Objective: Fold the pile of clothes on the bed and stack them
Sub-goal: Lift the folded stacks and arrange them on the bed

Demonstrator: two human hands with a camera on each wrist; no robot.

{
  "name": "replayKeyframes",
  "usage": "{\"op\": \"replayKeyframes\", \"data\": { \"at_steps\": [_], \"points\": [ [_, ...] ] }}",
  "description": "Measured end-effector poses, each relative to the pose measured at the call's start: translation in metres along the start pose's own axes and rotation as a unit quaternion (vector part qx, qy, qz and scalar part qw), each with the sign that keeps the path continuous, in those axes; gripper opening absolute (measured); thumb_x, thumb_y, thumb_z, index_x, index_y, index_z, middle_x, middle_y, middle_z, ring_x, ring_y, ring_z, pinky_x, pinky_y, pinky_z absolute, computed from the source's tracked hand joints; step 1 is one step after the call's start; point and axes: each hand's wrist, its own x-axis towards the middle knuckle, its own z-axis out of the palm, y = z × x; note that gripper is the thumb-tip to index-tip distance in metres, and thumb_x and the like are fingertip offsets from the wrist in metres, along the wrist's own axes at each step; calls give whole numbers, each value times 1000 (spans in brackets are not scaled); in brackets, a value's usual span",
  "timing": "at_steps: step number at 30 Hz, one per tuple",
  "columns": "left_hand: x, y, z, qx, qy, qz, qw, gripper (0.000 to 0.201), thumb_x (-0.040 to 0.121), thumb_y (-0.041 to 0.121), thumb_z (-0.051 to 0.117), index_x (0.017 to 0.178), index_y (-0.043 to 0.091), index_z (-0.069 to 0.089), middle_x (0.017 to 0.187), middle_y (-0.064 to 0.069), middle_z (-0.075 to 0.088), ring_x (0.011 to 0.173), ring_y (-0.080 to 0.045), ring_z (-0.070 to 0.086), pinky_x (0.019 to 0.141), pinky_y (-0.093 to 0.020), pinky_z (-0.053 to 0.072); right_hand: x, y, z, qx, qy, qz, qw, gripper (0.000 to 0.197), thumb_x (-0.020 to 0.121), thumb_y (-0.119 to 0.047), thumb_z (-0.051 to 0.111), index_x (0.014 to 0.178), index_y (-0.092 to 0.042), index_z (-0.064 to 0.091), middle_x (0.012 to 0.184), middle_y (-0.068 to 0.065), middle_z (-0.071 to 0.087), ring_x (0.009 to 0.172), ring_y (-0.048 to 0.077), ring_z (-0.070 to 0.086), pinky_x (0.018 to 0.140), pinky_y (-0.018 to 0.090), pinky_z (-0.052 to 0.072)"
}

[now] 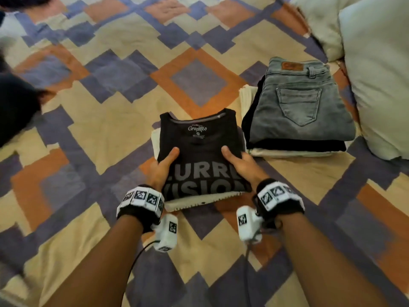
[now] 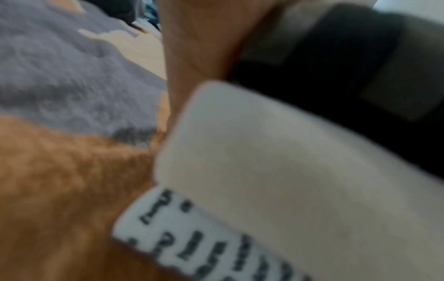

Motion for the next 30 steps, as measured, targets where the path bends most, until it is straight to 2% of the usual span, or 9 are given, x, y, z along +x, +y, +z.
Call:
{"op": "replayKeyframes", "data": {
  "at_steps": [4,7,10,14,18,20,22,26,30],
  "points": [
    [4,-13,-5,-55,17,-2,998,24,80,30,75,94,11,69,96,-10,72,79,-21,69,76,-35,57,0,-7,-1,67,-33,23,997,100,39,-74,85,116,-13,69,105,6,75,99,27,71,96,45,54],
    [-14,-29,-19,-83,-5,0,997,56,54,36,81,102,9,70,100,-16,73,94,-34,69,92,-49,53,-48,-8,4,100,-50,41,993,65,63,-54,86,115,-19,69,106,4,75,96,24,72,89,40,57],
    [-55,-54,-36,-62,-33,-50,996,71,48,39,80,109,5,69,102,-18,72,96,-34,68,92,-46,53,-111,8,11,160,-33,51,985,28,85,-25,75,109,-14,69,103,8,75,86,18,74,71,28,58],
    [-106,-95,-57,-20,-37,-88,995,82,41,57,88,108,14,70,108,-18,70,101,-38,67,92,-56,52,-210,29,10,215,-12,98,972,50,73,-37,81,113,-8,71,101,14,75,93,29,72,88,41,57],
    [-235,-54,-46,-8,-127,-67,990,26,84,20,70,103,2,66,88,-18,71,75,-31,70,69,-39,58,-335,42,-1,317,54,100,941,35,87,-22,71,119,-8,66,103,18,74,93,34,71,71,37,61],
    [-287,-51,-37,9,-187,-51,981,27,86,10,67,111,2,61,88,-17,70,70,-28,70,63,-36,57,-401,52,-8,360,98,94,923,34,89,-17,68,120,-7,65,107,21,72,98,38,69,71,37,61],
    [-328,-54,-31,35,-241,-30,969,42,77,11,76,114,5,58,93,-17,71,73,-30,70,70,-40,58,-463,66,-11,387,151,74,907,32,88,-17,69,119,-9,65,107,20,72,96,37,70,76,40,61],
    [-410,-76,-16,146,-376,-5,915,84,44,33,87,119,6,60,103,-17,72,90,-34,70,86,-51,55,-596,98,1,428,278,39,859,35,88,-14,69,122,-4,65,107,21,72,94,36,70,85,47,57],
    [-517,-112,-11,259,-519,28,814,77,54,26,89,121,4,58,102,-14,73,89,-29,72,72,-39,58,-744,145,51,499,414,27,761,36,86,-16,71,121,-8,64,106,20,72,97,38,70,89,50,56]
  ]
}}
